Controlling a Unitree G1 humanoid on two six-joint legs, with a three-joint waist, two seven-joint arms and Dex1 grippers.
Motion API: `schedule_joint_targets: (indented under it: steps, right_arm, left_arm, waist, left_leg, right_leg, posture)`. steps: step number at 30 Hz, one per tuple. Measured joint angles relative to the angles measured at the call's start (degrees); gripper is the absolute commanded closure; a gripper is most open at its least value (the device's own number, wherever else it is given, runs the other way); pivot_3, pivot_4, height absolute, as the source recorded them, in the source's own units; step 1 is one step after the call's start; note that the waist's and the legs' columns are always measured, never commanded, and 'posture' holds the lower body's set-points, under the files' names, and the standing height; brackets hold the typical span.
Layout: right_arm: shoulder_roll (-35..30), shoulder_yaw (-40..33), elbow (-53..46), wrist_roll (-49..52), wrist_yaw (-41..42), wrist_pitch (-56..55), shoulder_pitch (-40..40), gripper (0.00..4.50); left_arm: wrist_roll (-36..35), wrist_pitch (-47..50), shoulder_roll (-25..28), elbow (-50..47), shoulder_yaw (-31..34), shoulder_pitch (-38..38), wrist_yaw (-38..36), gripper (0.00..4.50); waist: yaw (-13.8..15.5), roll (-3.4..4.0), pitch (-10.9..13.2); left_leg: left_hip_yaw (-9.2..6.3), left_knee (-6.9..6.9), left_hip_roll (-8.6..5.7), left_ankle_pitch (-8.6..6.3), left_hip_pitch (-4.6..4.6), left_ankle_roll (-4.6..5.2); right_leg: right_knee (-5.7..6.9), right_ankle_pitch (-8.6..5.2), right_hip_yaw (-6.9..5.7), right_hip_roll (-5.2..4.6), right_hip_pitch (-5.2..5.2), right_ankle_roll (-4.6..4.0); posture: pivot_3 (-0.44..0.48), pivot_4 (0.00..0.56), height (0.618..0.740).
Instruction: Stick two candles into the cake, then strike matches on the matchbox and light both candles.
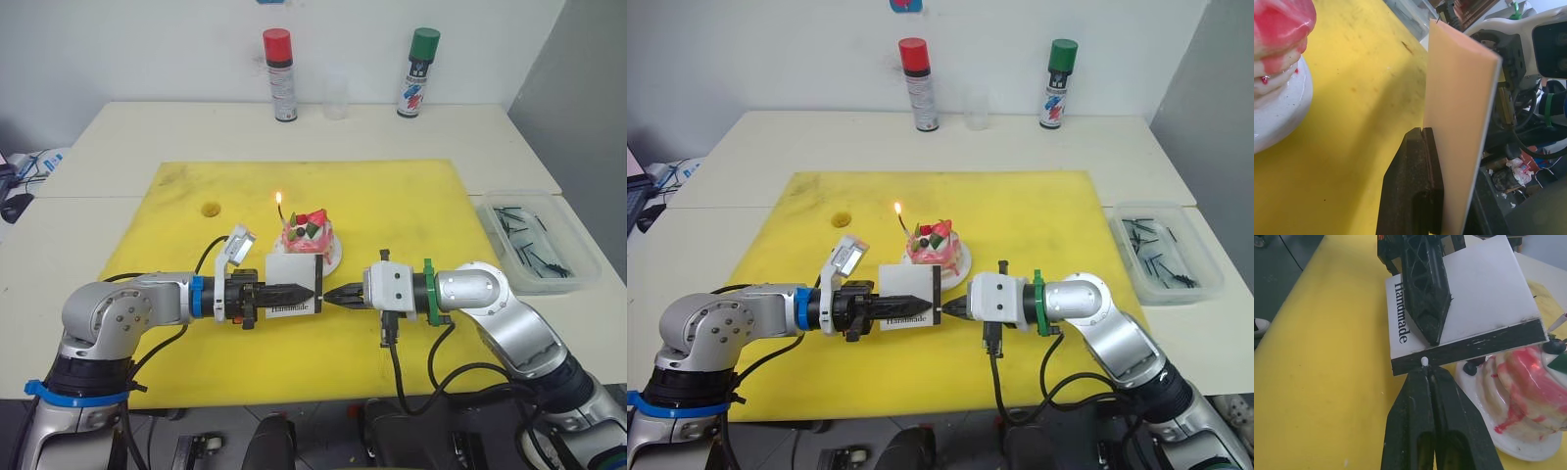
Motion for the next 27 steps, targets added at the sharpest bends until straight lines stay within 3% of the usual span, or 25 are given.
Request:
schedule_joint_targets:
  steps: [13, 17, 21, 23, 27]
  right_arm:
    - [0.9, 1.0, 1.7, -3.8, 0.3, -2.0, -1.4, 4.48]
    - [-0.3, 4.5, 4.3, -4.5, 4.3, -7.8, -0.6, 4.48]
    - [-3.7, 3.3, 5.1, -3.6, 7.5, -9.6, -0.4, 4.48]
    - [-4.5, 0.9, 4.9, -2.8, 7.7, -8.7, -0.9, 4.48]
    - [-4.1, -3.2, 2.6, -0.9, 6.2, -5.3, -2.3, 4.48]
  left_arm:
    - [-0.9, 1.7, -2.4, 0.3, 1.7, -1.0, 3.8, 4.50]
    - [-5.3, 1.2, -4.6, 1.7, 5.1, -12.7, 6.0, 4.50]
    - [-6.3, -0.3, 1.3, 4.2, 12.3, -20.5, 7.0, 4.50]
    - [-6.8, 0.2, 3.7, 3.6, 13.8, -19.2, 7.0, 4.50]
    - [-9.1, 3.2, 5.8, -0.3, 15.2, -9.2, 7.2, 4.50]
  waist:
    - [0.0, 0.00, 0.0]
    - [0.8, -0.20, 0.1]
    - [0.2, -0.19, 0.1]
    - [-0.1, -0.18, 0.1]
    - [-0.2, -0.18, 0.1]
  left_leg:
    - [-0.02, 0.01, 0.00, 0.00, -0.01, 0.00]
    - [-0.14, 0.18, -0.01, 0.01, -0.05, -0.01]
    - [0.02, 0.20, -0.01, 0.00, 0.00, -0.01]
    - [-0.02, 0.14, -0.01, 0.00, 0.00, -0.01]
    - [-0.08, 0.10, 0.01, 0.00, -0.03, -0.02]
  right_leg:
    - [0.00, 0.00, -0.02, 0.00, 0.01, 0.00]
    - [0.03, 0.01, -0.13, 0.03, 0.06, 0.02]
    - [0.02, 0.02, 0.03, 0.00, 0.05, 0.04]
    - [0.03, 0.01, 0.00, 0.00, 0.03, 0.02]
    - [0.05, 0.01, -0.04, 0.00, 0.00, 0.00]
  posture:
    - [0.000, 0.150, 0.740]
    - [0.000, 0.150, 0.740]
    - [0.000, 0.150, 0.740]
    - [0.000, 0.150, 0.740]
    - [0.000, 0.150, 0.740]
